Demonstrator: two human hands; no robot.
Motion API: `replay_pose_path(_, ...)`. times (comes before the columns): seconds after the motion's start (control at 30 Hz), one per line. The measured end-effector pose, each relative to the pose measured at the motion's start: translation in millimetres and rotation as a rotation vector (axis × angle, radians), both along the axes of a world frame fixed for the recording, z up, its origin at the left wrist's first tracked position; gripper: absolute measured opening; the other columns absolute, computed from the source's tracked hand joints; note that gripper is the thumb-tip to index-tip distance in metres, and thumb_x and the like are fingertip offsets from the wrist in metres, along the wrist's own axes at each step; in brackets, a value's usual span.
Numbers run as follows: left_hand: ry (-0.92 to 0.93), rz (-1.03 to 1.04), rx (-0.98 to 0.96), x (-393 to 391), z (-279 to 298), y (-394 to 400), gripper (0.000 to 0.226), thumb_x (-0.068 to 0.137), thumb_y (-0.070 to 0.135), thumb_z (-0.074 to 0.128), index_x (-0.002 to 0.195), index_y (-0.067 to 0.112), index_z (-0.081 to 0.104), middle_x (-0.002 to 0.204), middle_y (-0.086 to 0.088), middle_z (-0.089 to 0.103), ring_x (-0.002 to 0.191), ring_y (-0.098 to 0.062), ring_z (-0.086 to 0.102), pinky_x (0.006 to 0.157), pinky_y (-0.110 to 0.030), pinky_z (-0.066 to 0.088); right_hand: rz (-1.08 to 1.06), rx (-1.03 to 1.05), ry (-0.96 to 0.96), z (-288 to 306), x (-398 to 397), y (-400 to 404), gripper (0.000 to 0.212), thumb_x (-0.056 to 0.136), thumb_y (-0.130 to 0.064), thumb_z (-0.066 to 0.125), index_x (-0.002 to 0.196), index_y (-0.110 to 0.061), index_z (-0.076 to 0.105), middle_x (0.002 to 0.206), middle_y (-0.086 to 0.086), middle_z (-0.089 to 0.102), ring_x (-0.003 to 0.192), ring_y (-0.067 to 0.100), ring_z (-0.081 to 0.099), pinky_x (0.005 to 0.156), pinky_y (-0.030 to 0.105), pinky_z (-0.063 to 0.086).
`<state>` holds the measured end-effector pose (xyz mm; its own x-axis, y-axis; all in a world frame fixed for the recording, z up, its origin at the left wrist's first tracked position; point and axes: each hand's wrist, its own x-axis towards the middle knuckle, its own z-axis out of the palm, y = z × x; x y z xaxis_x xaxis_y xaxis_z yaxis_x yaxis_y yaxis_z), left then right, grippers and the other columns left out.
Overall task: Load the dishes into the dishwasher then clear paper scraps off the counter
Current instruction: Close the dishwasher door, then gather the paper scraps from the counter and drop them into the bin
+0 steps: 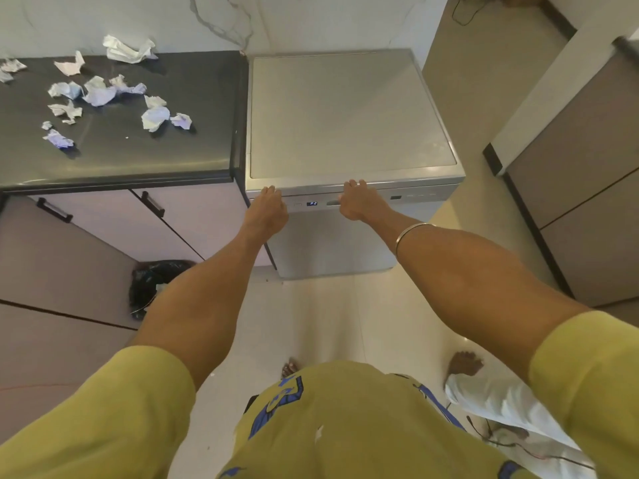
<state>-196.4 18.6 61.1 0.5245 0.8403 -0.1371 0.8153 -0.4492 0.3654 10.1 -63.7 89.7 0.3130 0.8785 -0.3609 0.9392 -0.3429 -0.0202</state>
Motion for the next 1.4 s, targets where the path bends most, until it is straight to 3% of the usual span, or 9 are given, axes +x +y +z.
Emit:
replay_pose_path(0.17, 0.006, 0.021, -0.008, -1, 1, -2, 0.042, 0.102, 0.014, 0.034, 0.137, -0.007, 0.044, 0.144, -0.022, 0.042, 0.137, -0.036, 0.036, 0.111, -0.047, 0.034, 0.082, -0.001, -0.005, -1, 2, -6, 0.043, 0.104, -0.022, 0.031, 0.143, -0.008, 0.042, 0.145, 0.018, 0.038, 0.137, 0.037, 0.031, 0.112, 0.048, 0.032)
replay_pose_path(0.37, -0.007, 0.067, -0.007, -10, -2, 2, 0.035, 0.1, 0.013, 0.034, 0.121, -0.007, 0.053, 0.122, -0.021, 0.052, 0.118, -0.035, 0.048, 0.102, -0.047, 0.042, 0.068, -0.002, 0.001, 1, -1, -9, 0.043, 0.105, -0.022, 0.029, 0.144, -0.007, 0.04, 0.148, 0.019, 0.035, 0.137, 0.038, 0.03, 0.111, 0.049, 0.031)
replay_pose_path(0.57, 0.019, 0.06, 0.017, -17, 9, 0, 0.042, 0.102, 0.015, 0.036, 0.138, -0.005, 0.043, 0.147, -0.021, 0.04, 0.139, -0.036, 0.036, 0.115, -0.046, 0.032, -0.005, -0.022, 0.073, -5, -3, 3, 0.05, 0.103, -0.03, 0.024, 0.142, -0.002, 0.04, 0.147, 0.018, 0.036, 0.135, 0.036, 0.031, 0.109, 0.047, 0.033)
replay_pose_path(0.7, 0.006, 0.073, 0.019, -32, 13, 7, 0.038, 0.102, 0.016, 0.037, 0.132, -0.005, 0.047, 0.144, -0.021, 0.043, 0.135, -0.036, 0.04, 0.112, -0.048, 0.037, -0.012, 0.004, 0.126, 2, -17, 10, 0.059, 0.105, -0.039, 0.025, 0.149, -0.001, 0.028, 0.156, 0.016, 0.027, 0.145, 0.035, 0.021, 0.115, 0.049, 0.025)
replay_pose_path(0.87, -0.069, 0.146, 0.017, -60, 13, 18, 0.032, 0.1, 0.015, 0.042, 0.125, -0.002, 0.051, 0.137, -0.02, 0.049, 0.124, -0.032, 0.049, 0.107, -0.043, 0.043, 0.055, 0.003, 0.134, 4, -43, 32, 0.065, 0.104, -0.047, 0.024, 0.15, -0.002, 0.028, 0.158, 0.014, 0.025, 0.146, 0.034, 0.02, 0.117, 0.049, 0.022)
replay_pose_path(1.13, -0.017, 0.215, 0.032, -120, 21, 42, 0.047, 0.101, 0.011, 0.036, 0.144, -0.005, 0.036, 0.157, -0.021, 0.027, 0.146, -0.034, 0.025, 0.119, -0.043, 0.024, 0.134, 0.036, 0.147, 9, -110, 79, 0.066, 0.104, -0.049, 0.022, 0.154, -0.005, 0.021, 0.162, 0.013, 0.016, 0.149, 0.034, 0.014, 0.12, 0.048, 0.016)
replay_pose_path(1.27, -0.022, 0.287, 0.065, -159, 26, 58, 0.035, 0.097, 0.007, 0.037, 0.125, -0.009, 0.051, 0.138, -0.024, 0.047, 0.13, -0.036, 0.042, 0.108, -0.043, 0.037, 0.156, 0.068, 0.168, 11, -144, 112, 0.064, 0.105, -0.047, 0.023, 0.152, -0.004, 0.024, 0.16, 0.015, 0.022, 0.147, 0.034, 0.02, 0.118, 0.046, 0.02)
replay_pose_path(1.4, -0.033, 0.36, 0.08, -203, 23, 73, 0.027, 0.096, 0.006, 0.038, 0.112, -0.007, 0.054, 0.124, -0.021, 0.053, 0.116, -0.036, 0.049, 0.099, -0.043, 0.043, 0.179, 0.116, 0.194, 23, -173, 147, 0.063, 0.105, -0.045, 0.025, 0.152, -0.003, 0.024, 0.158, 0.017, 0.024, 0.145, 0.035, 0.024, 0.116, 0.046, 0.022)
